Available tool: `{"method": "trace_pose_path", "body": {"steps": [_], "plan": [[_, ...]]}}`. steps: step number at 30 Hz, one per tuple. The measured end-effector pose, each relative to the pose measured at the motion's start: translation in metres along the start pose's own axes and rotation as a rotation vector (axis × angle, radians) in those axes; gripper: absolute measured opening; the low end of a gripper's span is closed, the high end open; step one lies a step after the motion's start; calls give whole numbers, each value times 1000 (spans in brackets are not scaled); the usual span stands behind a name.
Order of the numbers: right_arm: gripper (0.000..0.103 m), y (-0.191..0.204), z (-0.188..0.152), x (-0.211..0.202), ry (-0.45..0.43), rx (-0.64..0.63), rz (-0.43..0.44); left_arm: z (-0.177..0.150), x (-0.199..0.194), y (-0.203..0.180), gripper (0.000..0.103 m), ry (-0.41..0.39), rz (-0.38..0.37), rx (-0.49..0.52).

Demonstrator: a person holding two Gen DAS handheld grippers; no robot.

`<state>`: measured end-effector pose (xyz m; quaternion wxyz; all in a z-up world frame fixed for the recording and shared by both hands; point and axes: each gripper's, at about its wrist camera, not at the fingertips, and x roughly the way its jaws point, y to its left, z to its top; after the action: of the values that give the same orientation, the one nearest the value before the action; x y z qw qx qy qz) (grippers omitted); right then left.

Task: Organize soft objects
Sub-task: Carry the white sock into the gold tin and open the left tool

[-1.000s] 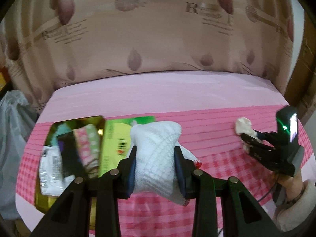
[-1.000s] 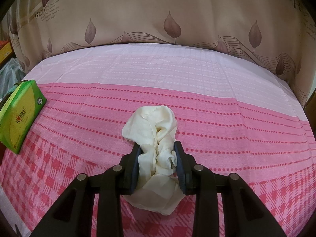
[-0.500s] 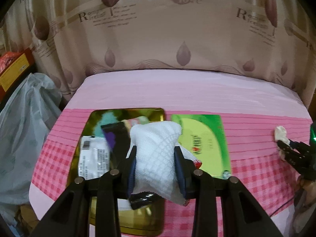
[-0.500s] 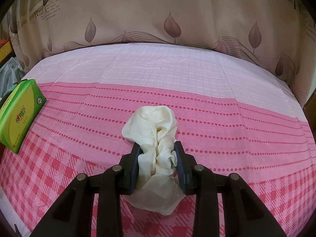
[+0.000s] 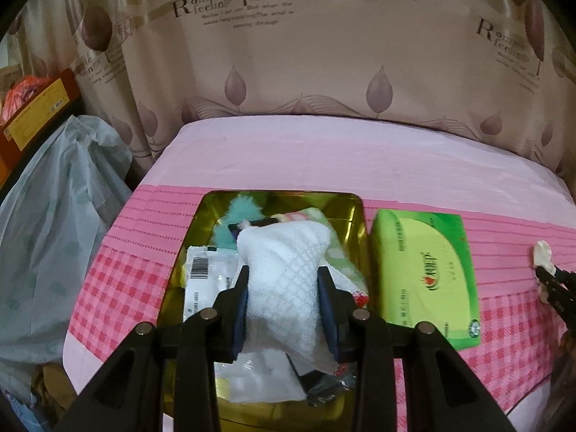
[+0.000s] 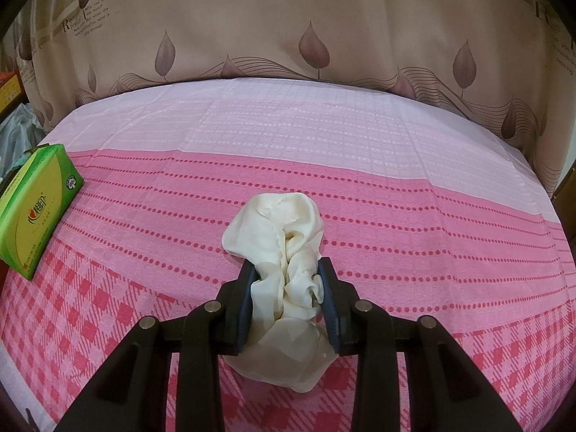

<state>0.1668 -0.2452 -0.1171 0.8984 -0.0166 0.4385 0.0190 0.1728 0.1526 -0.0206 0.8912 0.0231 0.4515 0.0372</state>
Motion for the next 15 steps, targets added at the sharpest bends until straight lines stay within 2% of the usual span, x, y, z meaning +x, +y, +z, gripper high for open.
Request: {"method": "trace_pose_path", "body": {"steps": [15], "plan": [[32,0,-1,0,0,0,-1,14,30,19,35,32,5,-16]]}}
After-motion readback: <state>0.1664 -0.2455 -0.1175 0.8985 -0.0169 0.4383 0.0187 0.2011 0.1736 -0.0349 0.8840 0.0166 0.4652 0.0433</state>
